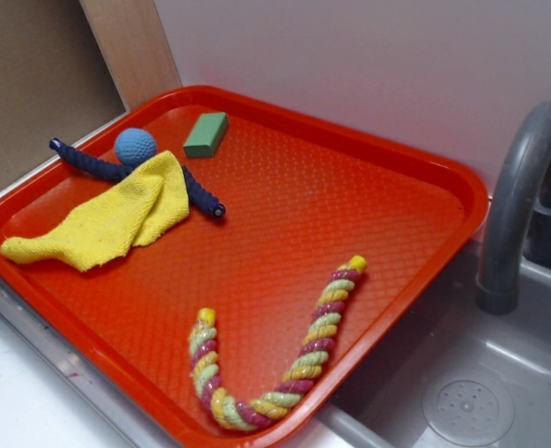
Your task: Grab the blue ball.
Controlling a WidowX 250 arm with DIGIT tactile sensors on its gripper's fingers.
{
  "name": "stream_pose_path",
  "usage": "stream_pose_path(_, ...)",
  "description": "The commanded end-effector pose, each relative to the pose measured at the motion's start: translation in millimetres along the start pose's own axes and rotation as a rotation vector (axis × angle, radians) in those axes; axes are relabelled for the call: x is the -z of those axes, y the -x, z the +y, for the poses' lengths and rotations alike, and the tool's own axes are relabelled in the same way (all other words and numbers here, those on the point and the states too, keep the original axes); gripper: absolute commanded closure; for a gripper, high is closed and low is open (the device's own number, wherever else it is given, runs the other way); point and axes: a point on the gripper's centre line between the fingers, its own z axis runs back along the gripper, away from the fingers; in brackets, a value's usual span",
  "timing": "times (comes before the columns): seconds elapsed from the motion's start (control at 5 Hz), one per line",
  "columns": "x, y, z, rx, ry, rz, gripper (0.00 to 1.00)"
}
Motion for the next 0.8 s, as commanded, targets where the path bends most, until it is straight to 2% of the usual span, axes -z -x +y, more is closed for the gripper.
stream_pose_path(0.0,0.0,0.0,0.0,0.000,0.000,0.000,0.00)
stream_pose_path(0.2,16.8,-20.3,-19.5,-0.070,-0.010,-0.012,0.00)
stream_pose_path(0.4,32.1,-38.2,-26.0,-0.165,-0.037,-0.046,0.00)
stream_pose_path(0.6,57.8,-61.1,-21.5,-0.289,-0.017,-0.126,0.00)
